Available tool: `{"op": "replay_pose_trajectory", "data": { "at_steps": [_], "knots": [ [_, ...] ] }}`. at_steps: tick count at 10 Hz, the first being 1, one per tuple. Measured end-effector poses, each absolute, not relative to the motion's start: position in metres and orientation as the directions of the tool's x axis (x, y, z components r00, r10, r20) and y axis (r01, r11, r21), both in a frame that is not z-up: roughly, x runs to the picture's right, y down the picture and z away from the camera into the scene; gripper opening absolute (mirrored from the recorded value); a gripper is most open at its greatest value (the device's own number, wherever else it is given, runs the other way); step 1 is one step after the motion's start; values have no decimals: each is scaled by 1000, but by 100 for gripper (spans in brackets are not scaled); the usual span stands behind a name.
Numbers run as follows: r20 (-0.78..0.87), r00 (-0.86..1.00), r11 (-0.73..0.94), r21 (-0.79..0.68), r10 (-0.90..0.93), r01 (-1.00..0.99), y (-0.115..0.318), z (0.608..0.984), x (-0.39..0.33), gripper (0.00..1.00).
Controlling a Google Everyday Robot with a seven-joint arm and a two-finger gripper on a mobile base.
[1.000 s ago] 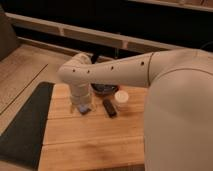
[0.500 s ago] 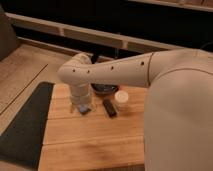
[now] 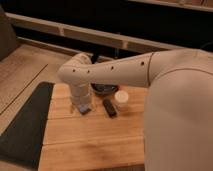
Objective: Pick up the ceramic cup
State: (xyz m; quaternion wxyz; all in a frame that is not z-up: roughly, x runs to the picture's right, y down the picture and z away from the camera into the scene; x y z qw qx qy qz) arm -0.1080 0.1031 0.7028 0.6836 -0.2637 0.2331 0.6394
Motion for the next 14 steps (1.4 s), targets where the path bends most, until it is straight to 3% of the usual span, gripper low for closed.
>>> {"op": "replay_pose_trajectory", "data": {
  "at_steps": [3, 9, 12, 14],
  "knots": [
    [-641, 81, 53, -63, 763, -997, 99, 702, -106, 65],
    [-230, 240, 200, -184, 943, -962, -16, 679, -38, 65],
    [-225, 262, 223, -182, 939, -958, -15, 679, -38, 65],
    [-281, 243, 227, -88, 928, -970, -8, 698, 7, 65]
  ]
}}
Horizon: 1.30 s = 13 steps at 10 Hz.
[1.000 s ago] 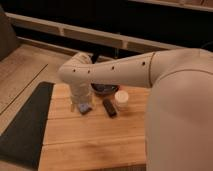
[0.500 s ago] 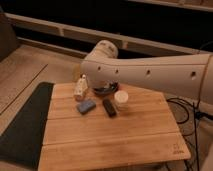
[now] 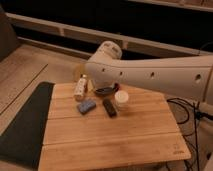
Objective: Pick up the ceramic cup
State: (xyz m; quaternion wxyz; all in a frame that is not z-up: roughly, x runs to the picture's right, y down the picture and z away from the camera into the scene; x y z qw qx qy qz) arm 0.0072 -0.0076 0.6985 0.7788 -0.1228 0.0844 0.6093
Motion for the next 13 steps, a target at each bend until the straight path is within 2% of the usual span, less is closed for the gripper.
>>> {"op": "replay_pose_trajectory", "data": {
  "at_steps": [2, 4, 8, 13],
  "knots": [
    [-303, 177, 178, -24, 936, -984, -12, 724, 57, 65],
    [-304, 120, 115, -35, 945, -993, -17, 758, 84, 65],
    [-374, 89, 44, -126, 923, -991, 6, 810, 70, 65],
    [-506, 82, 8, -147, 859, -989, 39, 842, 73, 65]
  ]
}}
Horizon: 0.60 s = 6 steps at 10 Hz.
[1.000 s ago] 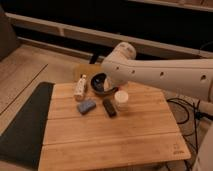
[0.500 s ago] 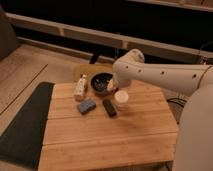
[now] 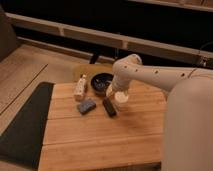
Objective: Pick up the ceramic cup
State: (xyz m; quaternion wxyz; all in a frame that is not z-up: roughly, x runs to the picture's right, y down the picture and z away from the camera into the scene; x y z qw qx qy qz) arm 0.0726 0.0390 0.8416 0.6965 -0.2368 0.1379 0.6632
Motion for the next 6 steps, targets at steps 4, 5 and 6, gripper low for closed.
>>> {"op": "replay_pose_trajectory", "data": {
  "at_steps": [4, 5, 6],
  "knots": [
    [-620, 38, -62, -139, 784, -988, 62, 866, 87, 47],
    [-628, 39, -62, -139, 777, -988, 61, 868, 89, 39],
    [-631, 40, -62, -139, 775, -988, 59, 871, 90, 32]
  ]
}}
